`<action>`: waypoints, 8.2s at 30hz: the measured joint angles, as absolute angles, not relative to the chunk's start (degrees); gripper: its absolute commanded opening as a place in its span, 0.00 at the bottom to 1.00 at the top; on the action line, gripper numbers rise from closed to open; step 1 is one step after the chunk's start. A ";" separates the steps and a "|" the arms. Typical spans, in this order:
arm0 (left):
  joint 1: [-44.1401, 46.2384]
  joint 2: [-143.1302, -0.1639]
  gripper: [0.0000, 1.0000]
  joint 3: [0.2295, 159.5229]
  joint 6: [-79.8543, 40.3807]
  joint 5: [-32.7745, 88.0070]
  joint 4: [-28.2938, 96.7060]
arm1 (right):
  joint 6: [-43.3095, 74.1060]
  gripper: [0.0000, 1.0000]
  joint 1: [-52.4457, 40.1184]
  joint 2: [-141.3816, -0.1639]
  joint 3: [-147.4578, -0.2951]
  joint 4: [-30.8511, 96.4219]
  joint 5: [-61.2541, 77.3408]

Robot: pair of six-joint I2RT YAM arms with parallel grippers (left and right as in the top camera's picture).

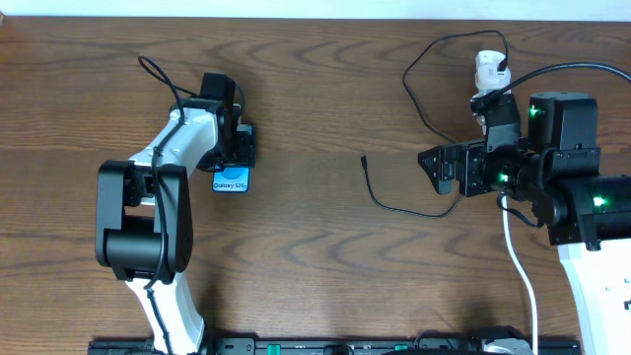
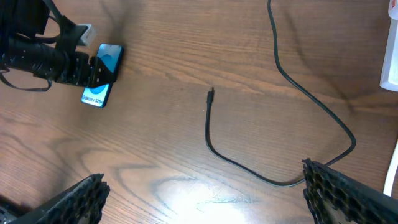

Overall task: Plug charger to phone and switch on socket
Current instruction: 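Grasp the blue phone's bottom edge with the left gripper, then lift the phone upright and bring the right gripper to it, then grasp the phone's side edge with the right gripper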

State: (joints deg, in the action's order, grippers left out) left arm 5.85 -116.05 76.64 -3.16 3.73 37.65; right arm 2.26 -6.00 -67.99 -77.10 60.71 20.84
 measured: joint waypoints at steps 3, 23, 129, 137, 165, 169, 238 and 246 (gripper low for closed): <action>5.85 -116.07 0.75 76.64 -3.18 3.70 36.49 | 2.26 0.99 -6.00 -67.99 -77.10 60.86 20.84; 6.39 -116.57 0.99 76.82 -3.18 4.10 32.18 | 2.26 0.99 -6.00 -67.99 -77.10 61.54 20.84; 6.22 -96.86 0.08 77.91 -88.58 37.76 37.12 | 32.80 0.76 -27.18 -89.08 -77.10 28.80 23.49; 7.27 -96.86 0.08 77.91 -89.69 37.34 36.99 | 36.27 0.74 -31.11 -90.54 -77.10 24.16 21.41; 8.45 -96.86 0.07 77.91 -92.82 37.36 37.06 | 38.81 0.39 -35.14 -98.98 -77.10 16.80 19.44; 8.47 -96.86 0.07 77.91 -93.01 37.36 37.06 | 38.70 0.29 -35.40 -98.98 -77.10 16.82 18.83; 8.32 -96.68 0.58 77.80 -72.07 42.00 27.51 | 38.41 0.01 -28.12 -99.61 -77.17 15.62 25.02; 8.36 -96.64 0.68 77.80 -68.16 42.37 27.14 | 38.39 0.01 -26.33 -99.57 -77.14 15.59 25.87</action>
